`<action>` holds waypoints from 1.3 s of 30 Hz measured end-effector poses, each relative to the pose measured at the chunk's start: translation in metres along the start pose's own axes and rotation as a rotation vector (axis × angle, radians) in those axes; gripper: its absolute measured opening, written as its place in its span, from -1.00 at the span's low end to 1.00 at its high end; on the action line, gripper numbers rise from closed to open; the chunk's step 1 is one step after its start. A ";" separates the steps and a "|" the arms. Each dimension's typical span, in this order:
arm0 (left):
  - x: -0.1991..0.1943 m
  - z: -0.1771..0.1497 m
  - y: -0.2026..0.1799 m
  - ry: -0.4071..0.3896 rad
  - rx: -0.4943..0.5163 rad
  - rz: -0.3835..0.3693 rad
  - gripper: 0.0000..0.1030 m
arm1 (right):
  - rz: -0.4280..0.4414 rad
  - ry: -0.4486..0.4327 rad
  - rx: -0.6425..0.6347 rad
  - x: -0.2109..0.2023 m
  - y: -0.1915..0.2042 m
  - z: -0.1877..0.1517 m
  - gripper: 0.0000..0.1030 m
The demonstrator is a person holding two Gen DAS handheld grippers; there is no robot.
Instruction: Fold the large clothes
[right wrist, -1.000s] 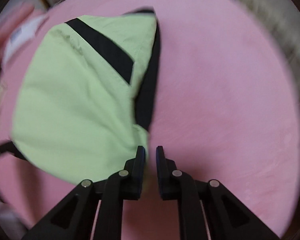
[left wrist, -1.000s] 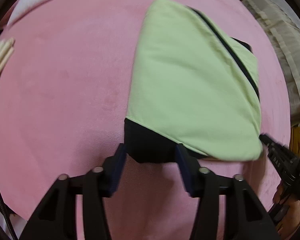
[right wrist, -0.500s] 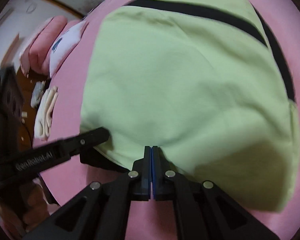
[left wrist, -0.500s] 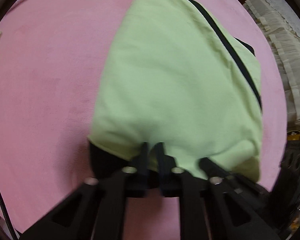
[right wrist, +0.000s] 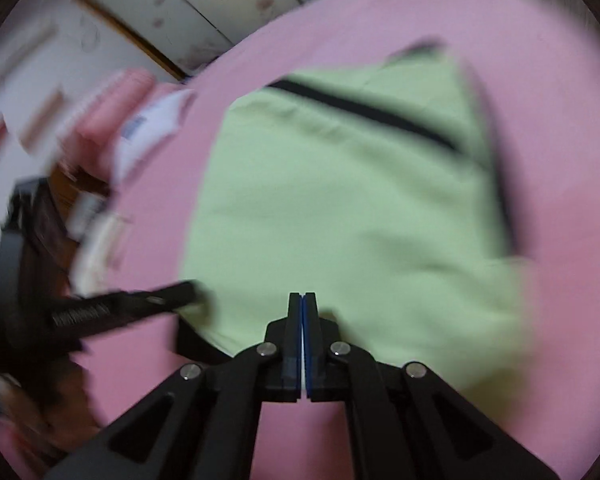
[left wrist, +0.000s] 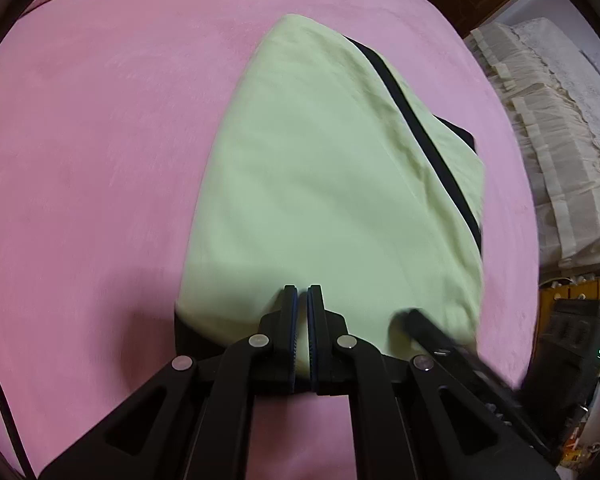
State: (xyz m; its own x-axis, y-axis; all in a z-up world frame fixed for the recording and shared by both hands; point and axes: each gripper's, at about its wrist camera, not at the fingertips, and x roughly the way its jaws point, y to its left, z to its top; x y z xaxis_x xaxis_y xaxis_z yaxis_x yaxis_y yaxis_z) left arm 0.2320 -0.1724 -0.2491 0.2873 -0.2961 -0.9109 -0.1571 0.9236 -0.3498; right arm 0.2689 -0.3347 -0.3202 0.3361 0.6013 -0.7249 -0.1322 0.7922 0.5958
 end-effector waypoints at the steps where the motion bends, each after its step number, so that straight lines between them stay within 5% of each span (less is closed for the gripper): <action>1: 0.005 0.008 -0.002 -0.008 0.004 -0.009 -0.98 | 0.044 0.006 0.049 0.021 -0.004 0.007 -1.00; 6: 0.026 0.060 0.009 -0.058 0.023 -0.051 -0.98 | 0.146 -0.095 0.121 0.068 -0.015 0.050 -1.00; 17: 0.089 0.144 -0.025 -0.185 0.114 -0.039 -0.97 | 0.066 -0.168 -0.009 0.106 -0.015 0.131 -1.00; 21: 0.087 0.144 -0.023 -0.194 0.176 -0.038 -0.97 | 0.050 -0.203 0.012 0.093 -0.038 0.141 -1.00; 27: 0.091 0.148 -0.002 -0.177 0.106 -0.126 -0.97 | -0.236 -0.296 0.058 0.051 -0.080 0.161 -1.00; 29: 0.098 0.148 -0.007 -0.179 0.104 -0.135 -0.97 | -0.237 -0.333 0.146 0.035 -0.102 0.153 -1.00; 31: 0.100 0.148 -0.014 -0.179 0.116 -0.113 -0.98 | -0.231 -0.326 0.157 0.027 -0.108 0.148 -1.00; 34: 0.094 0.147 -0.031 -0.147 0.146 -0.025 -0.93 | -0.350 -0.330 0.082 0.013 -0.087 0.148 -1.00; 36: 0.086 0.143 -0.041 -0.135 0.156 0.009 -0.88 | -0.278 -0.311 0.029 0.004 -0.070 0.145 -0.98; 39: 0.082 0.131 -0.046 -0.111 0.140 0.007 -0.86 | -0.170 -0.145 -0.067 0.013 -0.050 0.126 -0.98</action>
State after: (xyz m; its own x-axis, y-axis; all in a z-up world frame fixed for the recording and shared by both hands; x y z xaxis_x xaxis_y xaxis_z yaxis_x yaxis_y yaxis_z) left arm 0.3863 -0.2074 -0.2792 0.3903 -0.2680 -0.8808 -0.0290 0.9526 -0.3028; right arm 0.3974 -0.3802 -0.3158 0.4887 0.4409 -0.7528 -0.1219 0.8890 0.4415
